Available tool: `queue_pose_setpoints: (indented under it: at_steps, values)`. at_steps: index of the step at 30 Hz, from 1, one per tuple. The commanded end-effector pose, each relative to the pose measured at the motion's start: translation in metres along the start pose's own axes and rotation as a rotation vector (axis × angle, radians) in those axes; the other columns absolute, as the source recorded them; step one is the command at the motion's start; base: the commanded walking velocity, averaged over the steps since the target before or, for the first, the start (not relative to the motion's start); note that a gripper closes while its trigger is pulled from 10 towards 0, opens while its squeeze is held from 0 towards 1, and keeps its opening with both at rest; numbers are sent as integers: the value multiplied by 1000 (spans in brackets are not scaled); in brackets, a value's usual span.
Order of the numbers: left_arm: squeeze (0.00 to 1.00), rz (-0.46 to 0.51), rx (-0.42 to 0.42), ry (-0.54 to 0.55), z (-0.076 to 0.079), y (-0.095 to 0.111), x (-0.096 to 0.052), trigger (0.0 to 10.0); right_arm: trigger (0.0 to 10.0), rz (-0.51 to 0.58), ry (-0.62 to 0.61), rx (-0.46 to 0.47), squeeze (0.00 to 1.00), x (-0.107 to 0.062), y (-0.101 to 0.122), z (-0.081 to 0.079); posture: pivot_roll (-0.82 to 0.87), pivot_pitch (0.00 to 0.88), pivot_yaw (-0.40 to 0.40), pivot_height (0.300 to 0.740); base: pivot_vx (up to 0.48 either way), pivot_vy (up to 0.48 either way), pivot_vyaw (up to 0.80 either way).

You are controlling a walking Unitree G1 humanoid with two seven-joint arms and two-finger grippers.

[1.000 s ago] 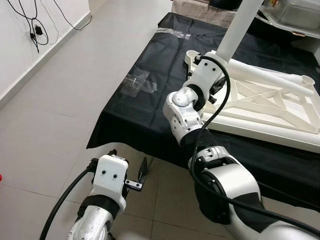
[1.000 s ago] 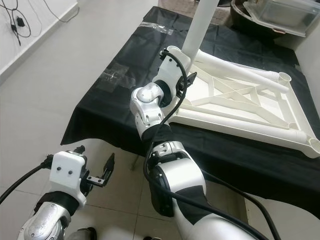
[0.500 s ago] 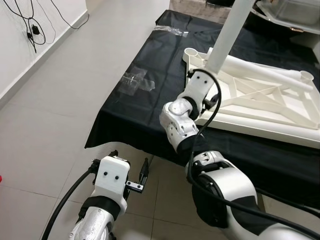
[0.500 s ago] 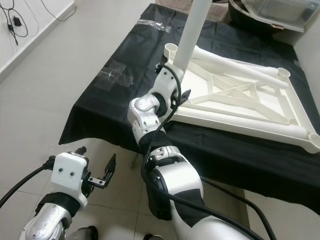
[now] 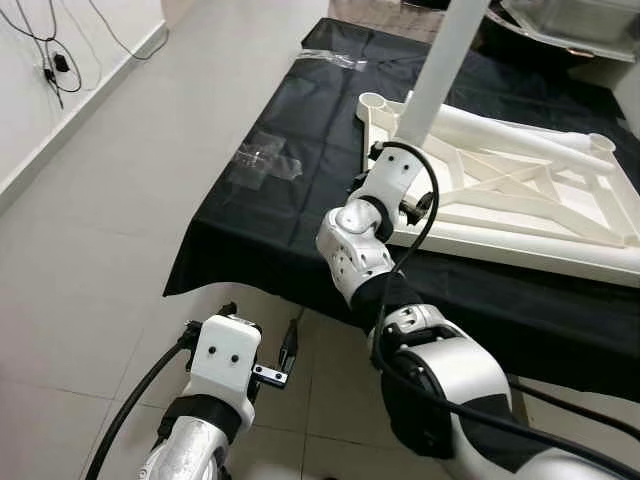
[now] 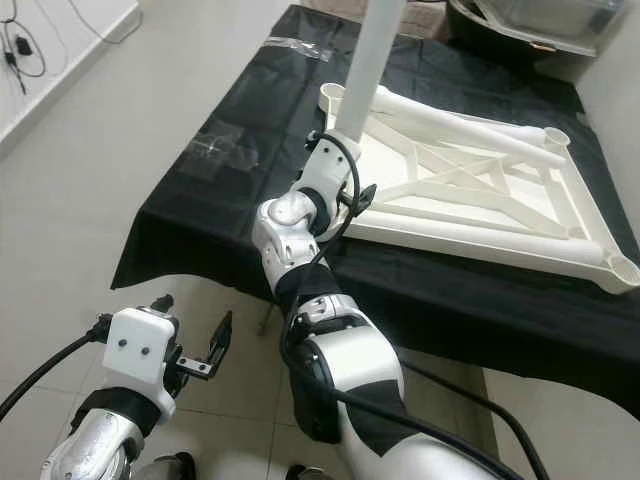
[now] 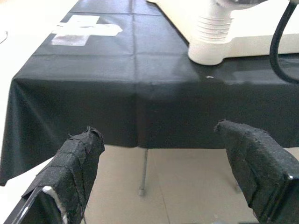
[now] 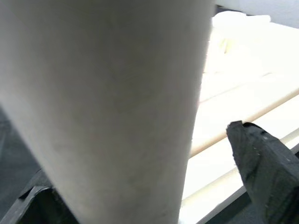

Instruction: Building children table

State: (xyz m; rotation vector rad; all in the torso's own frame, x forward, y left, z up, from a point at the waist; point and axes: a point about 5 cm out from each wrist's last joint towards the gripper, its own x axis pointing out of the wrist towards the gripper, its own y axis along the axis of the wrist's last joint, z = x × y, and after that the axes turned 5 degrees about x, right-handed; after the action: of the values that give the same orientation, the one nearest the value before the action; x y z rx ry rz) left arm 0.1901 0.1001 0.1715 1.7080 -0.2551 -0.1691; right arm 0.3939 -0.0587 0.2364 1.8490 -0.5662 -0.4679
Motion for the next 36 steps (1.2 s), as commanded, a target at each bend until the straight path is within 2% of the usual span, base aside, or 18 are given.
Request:
queue_pose_setpoints:
  at_steps: [1, 2, 3, 11, 13, 23, 36]
  values:
    - [0, -26, 3, -17, 3, -6, -1, 10000, 10000, -36, -19, 13, 1000, 0, -9, 5, 126, 216, -123, 740, 0, 0, 0]
    - [0, -26, 3, -17, 3, -6, -1, 10000, 10000, -36, -19, 13, 1000, 0, -9, 5, 126, 216, -123, 740, 0, 0, 0]
    - [0, -27, 3, -17, 3, -6, -1, 10000, 10000, -42, -9, 21, 0, -3, -11, 4, 126, 216, -123, 740, 0, 0, 0]
    - [0, -27, 4, -15, 3, -7, -1, 10000, 10000, -57, 46, 30, 0, -10, -16, 0, 125, 215, -122, 740, 0, 0, 0]
    - [0, -28, 3, -14, 3, -8, 0, 10000, 10000, -88, 85, 59, 0, -17, -20, -1, 122, 215, -120, 740, 0, 0, 0]
    - [0, -28, 1, -15, 3, -8, 0, 10000, 10000, -91, 119, 75, 0, -17, -18, -2, 116, 210, -119, 740, 0, 0, 0]
    - [0, -28, 1, -16, 3, -9, 1, 10000, 10000, -143, 233, 79, 0, -31, -26, -2, 116, 207, -118, 740, 0, 0, 0]
